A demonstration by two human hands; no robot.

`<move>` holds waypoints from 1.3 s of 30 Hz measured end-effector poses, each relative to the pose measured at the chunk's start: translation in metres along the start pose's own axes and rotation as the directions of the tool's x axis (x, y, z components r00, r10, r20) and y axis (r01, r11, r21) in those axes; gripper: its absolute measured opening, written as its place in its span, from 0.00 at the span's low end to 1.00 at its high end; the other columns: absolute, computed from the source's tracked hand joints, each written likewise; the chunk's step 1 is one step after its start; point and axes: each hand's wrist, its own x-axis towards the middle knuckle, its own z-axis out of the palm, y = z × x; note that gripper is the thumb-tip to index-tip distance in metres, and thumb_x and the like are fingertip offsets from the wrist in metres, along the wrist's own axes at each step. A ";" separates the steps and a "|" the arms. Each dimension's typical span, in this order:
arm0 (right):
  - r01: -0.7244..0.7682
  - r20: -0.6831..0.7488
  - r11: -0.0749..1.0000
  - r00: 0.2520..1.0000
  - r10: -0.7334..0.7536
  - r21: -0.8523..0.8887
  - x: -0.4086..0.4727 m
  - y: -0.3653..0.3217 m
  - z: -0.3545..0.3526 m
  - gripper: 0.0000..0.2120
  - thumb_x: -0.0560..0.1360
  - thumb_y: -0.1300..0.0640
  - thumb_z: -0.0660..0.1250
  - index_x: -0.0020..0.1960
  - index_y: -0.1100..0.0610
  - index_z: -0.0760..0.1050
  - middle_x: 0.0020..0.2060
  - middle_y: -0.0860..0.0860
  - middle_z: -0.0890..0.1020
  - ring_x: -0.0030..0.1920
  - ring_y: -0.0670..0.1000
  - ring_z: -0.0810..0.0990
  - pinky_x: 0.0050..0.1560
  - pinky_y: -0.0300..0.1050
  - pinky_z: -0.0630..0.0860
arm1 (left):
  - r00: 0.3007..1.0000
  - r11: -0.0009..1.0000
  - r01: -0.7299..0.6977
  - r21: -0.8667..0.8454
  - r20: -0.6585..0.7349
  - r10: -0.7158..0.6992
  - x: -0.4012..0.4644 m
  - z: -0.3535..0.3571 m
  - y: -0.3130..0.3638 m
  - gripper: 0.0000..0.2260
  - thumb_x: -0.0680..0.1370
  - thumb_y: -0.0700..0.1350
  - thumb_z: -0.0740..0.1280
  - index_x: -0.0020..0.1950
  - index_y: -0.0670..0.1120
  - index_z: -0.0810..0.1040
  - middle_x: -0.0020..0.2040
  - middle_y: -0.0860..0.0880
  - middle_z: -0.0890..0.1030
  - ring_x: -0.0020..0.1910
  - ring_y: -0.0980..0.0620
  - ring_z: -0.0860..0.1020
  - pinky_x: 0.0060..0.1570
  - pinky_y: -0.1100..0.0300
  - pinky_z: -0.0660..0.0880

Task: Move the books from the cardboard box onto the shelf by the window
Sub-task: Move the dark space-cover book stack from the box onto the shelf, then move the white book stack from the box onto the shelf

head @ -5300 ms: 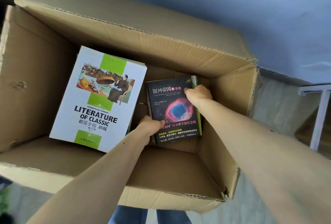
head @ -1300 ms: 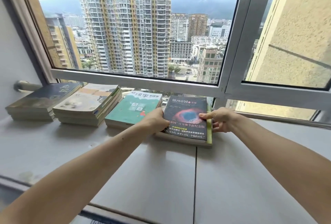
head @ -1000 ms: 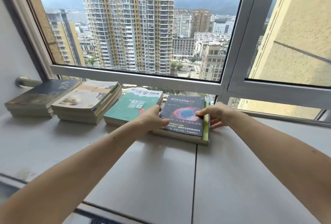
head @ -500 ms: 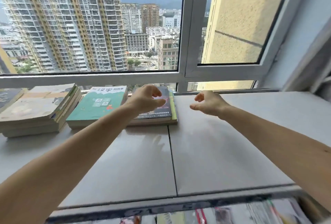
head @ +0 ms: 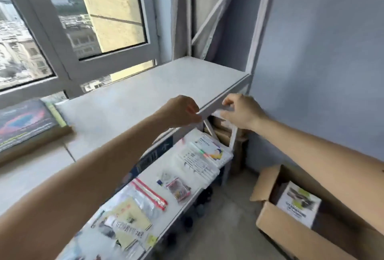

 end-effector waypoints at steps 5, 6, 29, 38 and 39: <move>-0.193 -0.017 0.980 0.981 0.193 -0.048 -0.059 0.135 -0.037 0.15 0.71 0.53 0.70 0.56 0.55 0.79 0.57 0.54 0.82 0.58 0.58 0.78 0.56 0.52 0.76 | 0.980 0.991 -0.131 0.034 0.155 0.124 0.034 0.103 0.074 0.12 0.70 0.51 0.74 0.48 0.44 0.85 0.43 0.48 0.83 0.44 0.51 0.80 0.50 0.59 0.76; -0.225 -0.010 0.972 0.974 0.225 -0.060 -0.070 0.160 -0.041 0.15 0.72 0.52 0.70 0.57 0.55 0.79 0.58 0.53 0.81 0.59 0.57 0.78 0.57 0.52 0.76 | 0.973 0.989 -0.145 0.033 0.186 0.136 0.039 0.123 0.087 0.12 0.70 0.51 0.73 0.46 0.44 0.85 0.42 0.48 0.83 0.42 0.51 0.79 0.48 0.60 0.75; -0.736 0.298 0.676 0.641 0.708 -0.023 -0.141 0.612 0.069 0.15 0.74 0.54 0.69 0.60 0.56 0.76 0.59 0.53 0.81 0.60 0.56 0.77 0.60 0.51 0.74 | 0.726 0.974 0.132 0.186 0.651 -0.223 0.181 0.571 0.138 0.14 0.78 0.49 0.67 0.60 0.43 0.76 0.53 0.45 0.78 0.51 0.49 0.77 0.52 0.58 0.75; -0.811 0.477 0.582 0.489 0.730 -0.060 -0.138 0.714 0.196 0.22 0.75 0.49 0.69 0.65 0.58 0.72 0.62 0.55 0.78 0.62 0.57 0.77 0.60 0.52 0.75 | 0.618 0.925 0.259 0.279 0.688 -0.380 0.221 0.707 0.075 0.23 0.76 0.51 0.69 0.68 0.44 0.71 0.61 0.46 0.79 0.55 0.49 0.78 0.56 0.54 0.76; -0.818 0.496 0.572 0.472 0.729 -0.061 -0.139 0.725 0.210 0.22 0.75 0.50 0.69 0.65 0.59 0.72 0.62 0.55 0.78 0.62 0.57 0.77 0.60 0.52 0.75 | 0.609 0.917 0.284 0.282 0.685 -0.399 0.224 0.722 0.068 0.24 0.76 0.51 0.69 0.69 0.44 0.70 0.62 0.46 0.78 0.56 0.48 0.78 0.56 0.55 0.76</move>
